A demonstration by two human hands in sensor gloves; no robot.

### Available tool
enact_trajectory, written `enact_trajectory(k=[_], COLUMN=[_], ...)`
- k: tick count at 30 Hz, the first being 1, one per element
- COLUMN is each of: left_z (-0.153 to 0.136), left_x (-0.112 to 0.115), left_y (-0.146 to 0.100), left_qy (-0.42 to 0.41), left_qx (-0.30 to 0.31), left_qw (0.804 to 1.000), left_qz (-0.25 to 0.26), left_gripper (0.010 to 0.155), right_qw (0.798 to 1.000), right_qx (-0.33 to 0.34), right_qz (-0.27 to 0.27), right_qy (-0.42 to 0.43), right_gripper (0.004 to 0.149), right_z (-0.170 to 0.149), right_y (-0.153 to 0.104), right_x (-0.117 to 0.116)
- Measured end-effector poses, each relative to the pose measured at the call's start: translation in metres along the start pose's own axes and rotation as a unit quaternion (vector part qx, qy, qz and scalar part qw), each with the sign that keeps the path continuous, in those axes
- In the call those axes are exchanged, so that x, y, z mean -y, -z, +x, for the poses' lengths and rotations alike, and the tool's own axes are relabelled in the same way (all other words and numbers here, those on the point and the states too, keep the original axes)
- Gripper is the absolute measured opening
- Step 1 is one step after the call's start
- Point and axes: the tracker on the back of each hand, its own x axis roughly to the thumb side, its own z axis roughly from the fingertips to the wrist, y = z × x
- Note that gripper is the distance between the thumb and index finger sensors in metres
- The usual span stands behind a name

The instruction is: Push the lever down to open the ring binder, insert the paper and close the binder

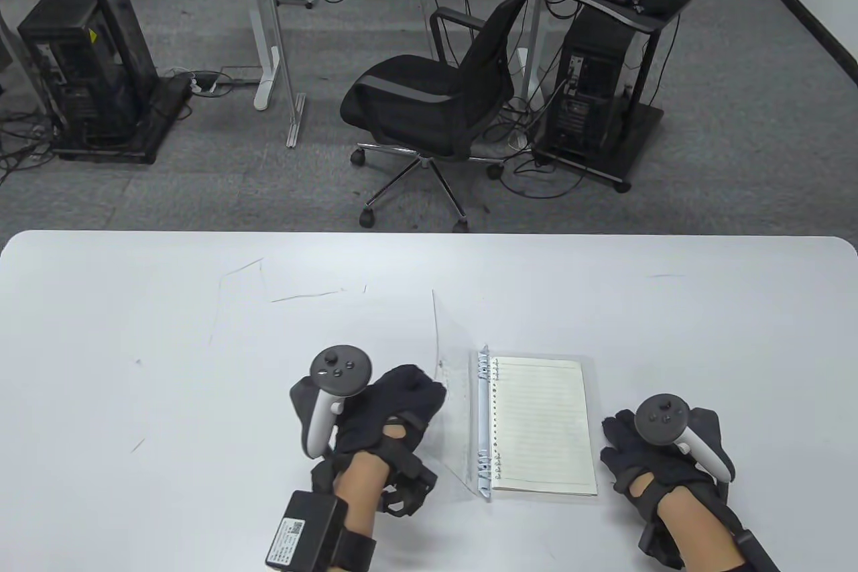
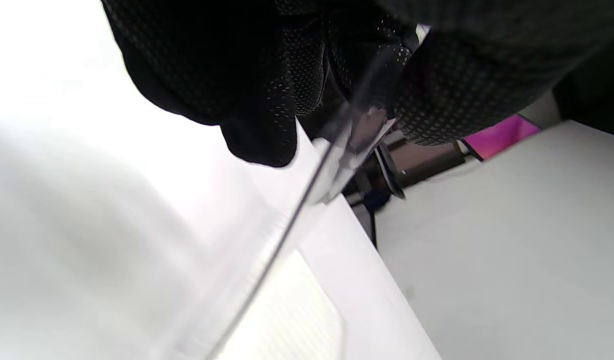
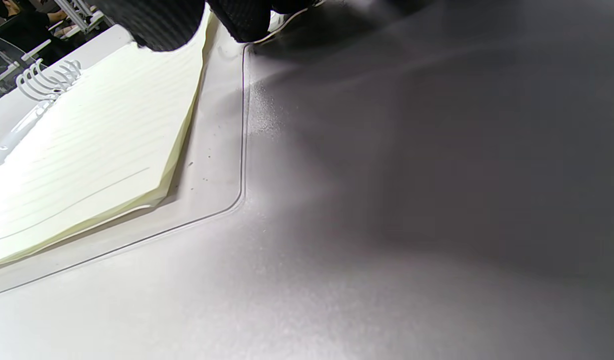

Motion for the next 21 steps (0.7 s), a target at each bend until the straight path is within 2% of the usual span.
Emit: enact_trajectory(k=[6, 12, 17, 19, 21], left_z=[0.041, 0.048, 0.045, 0.043, 0.044], left_x=[0.075, 0.151, 0.193, 0.204, 0.208], left_y=[0.025, 0.051, 0.064, 0.066, 0.064], left_qy=[0.02, 0.101, 0.212, 0.259, 0.271], left_qx=[0.027, 0.0, -0.033, -0.043, -0.039], left_qw=[0.997, 0.99, 0.973, 0.962, 0.96], left_qz=[-0.07, -0.099, -0.081, -0.07, -0.058], left_gripper=[0.038, 0.038, 0.037, 0.037, 0.038], right_qw=[1.0, 1.0, 1.0, 1.0, 0.999], right_qx=[0.003, 0.003, 0.005, 0.005, 0.006], right_qz=[0.009, 0.01, 0.017, 0.018, 0.019], right_qy=[0.019, 0.019, 0.024, 0.025, 0.026], right_gripper=[0.063, 0.063, 0.062, 0.062, 0.062], right_z=[-0.003, -0.003, -0.004, -0.004, -0.004], right_y=[0.0, 0.0, 0.0, 0.0, 0.0], right_x=[0.001, 0.002, 0.003, 0.003, 0.003])
